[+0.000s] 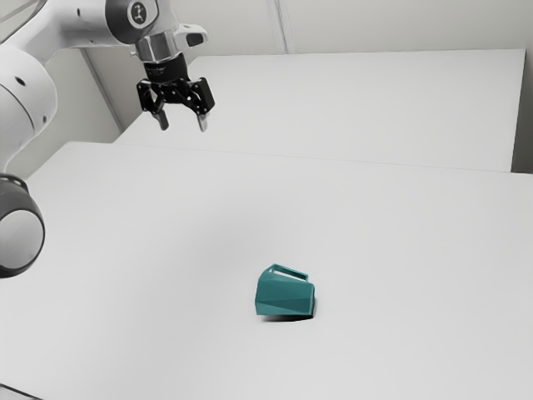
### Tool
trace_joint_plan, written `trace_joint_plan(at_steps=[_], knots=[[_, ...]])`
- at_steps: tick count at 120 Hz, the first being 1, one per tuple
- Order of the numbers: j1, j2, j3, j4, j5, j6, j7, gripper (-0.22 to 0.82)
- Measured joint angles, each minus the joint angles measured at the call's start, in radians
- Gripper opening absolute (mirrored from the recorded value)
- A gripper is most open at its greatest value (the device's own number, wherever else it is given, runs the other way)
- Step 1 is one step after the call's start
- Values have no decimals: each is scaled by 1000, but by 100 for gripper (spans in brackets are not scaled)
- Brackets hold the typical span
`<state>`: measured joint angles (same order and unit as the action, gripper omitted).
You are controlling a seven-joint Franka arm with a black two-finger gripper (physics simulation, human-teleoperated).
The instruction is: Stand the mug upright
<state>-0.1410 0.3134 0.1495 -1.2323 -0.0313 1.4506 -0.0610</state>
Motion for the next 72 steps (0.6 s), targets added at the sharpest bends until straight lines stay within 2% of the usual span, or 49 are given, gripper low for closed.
trace_joint_plan(at_steps=[32, 53, 72], knots=[[-14, 10, -15, 5, 18, 33, -2, 60], [-40, 24, -59, -9, 5, 31, 0, 60], [4, -21, -75, -146, -54, 66, 39, 60]])
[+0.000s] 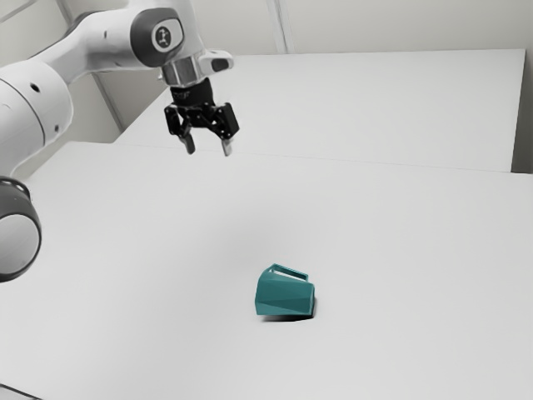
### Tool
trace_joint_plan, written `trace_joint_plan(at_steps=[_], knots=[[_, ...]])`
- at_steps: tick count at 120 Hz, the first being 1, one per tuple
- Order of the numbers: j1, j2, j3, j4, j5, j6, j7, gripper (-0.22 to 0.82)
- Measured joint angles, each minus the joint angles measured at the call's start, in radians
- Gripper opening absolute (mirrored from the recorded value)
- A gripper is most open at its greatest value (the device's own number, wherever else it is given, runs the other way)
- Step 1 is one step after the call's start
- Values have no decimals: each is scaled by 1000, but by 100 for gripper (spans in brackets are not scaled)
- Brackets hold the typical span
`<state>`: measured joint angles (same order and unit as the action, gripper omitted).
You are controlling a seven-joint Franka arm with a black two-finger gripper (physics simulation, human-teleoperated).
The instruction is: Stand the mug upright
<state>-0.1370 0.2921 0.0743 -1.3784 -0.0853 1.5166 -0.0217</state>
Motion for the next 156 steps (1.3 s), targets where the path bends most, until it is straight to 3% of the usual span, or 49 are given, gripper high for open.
trace_joint_plan(at_steps=[23, 46, 75, 111, 156], knots=[[110, -178, -14, -353, -162, 144, 89, 60], [160, -219, -9, -570, -390, 287, 205, 60], [175, -148, -2, -692, -659, 366, 405, 60], [160, -238, -13, -884, -803, 423, 610, 60], [106, -210, -59, -946, -973, 524, 858, 60]])
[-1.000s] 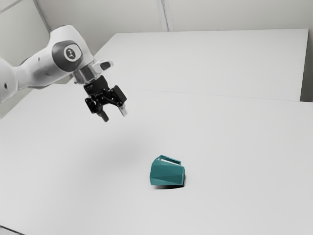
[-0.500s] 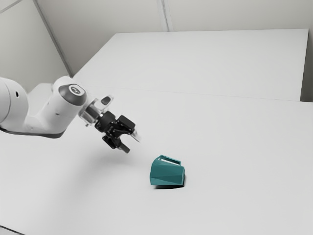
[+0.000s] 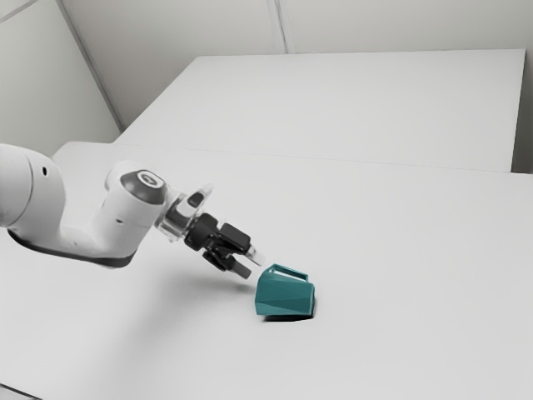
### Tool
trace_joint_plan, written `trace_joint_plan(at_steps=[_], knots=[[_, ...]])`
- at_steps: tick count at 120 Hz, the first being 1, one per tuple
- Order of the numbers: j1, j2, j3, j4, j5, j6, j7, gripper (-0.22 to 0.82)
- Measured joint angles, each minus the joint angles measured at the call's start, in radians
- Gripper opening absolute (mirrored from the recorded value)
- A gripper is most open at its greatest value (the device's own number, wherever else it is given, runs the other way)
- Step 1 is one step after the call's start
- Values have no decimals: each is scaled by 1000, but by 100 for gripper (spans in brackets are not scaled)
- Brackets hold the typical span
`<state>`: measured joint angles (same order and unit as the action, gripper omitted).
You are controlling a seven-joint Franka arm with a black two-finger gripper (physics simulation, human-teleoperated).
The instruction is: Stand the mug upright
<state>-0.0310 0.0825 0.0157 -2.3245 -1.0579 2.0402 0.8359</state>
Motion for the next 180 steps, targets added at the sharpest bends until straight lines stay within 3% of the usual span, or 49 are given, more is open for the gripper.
trace_joint_plan(at_steps=[61, 131, 180], knots=[[-34, 14, -13, -77, -161, 45, 202, 60], [-62, 6, -45, -104, -303, 81, 307, 60], [-63, 6, -50, -124, -326, 84, 338, 38]])
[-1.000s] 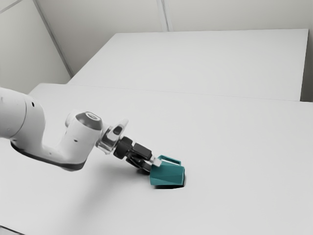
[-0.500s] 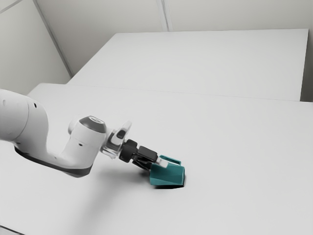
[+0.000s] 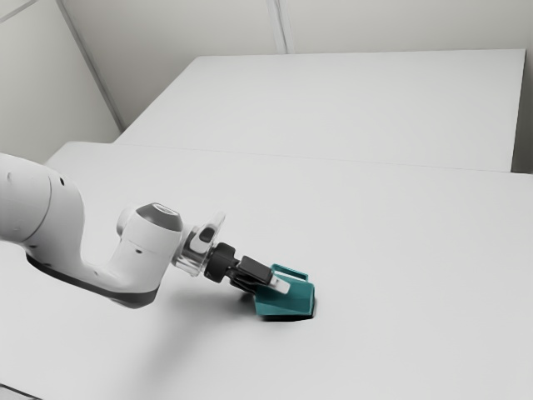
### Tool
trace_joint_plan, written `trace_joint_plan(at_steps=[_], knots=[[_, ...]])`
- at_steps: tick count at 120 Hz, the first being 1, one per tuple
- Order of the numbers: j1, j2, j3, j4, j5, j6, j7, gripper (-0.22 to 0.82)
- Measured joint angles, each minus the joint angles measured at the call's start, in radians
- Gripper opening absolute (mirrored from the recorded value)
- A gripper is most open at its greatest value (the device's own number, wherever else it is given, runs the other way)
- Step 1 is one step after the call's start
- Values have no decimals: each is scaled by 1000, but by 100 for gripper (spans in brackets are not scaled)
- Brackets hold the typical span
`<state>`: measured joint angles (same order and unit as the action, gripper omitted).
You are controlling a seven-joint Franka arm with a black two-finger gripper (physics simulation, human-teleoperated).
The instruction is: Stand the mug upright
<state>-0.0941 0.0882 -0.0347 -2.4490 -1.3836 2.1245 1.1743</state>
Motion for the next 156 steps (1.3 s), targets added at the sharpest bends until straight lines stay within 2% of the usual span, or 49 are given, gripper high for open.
trace_joint_plan(at_steps=[40, 78, 107, 131, 145, 156], knots=[[-11, 0, -1, 0, -18, 11, 11, 19], [-12, 0, -3, 2, -23, 17, 16, -5], [-26, -34, -2, 5, -29, 18, 18, -15], [-34, -142, -9, 12, -8, 33, 14, -17], [-29, -229, -19, 41, 142, 59, -24, -18], [-7, -253, -20, 80, 303, 72, -72, -18]])
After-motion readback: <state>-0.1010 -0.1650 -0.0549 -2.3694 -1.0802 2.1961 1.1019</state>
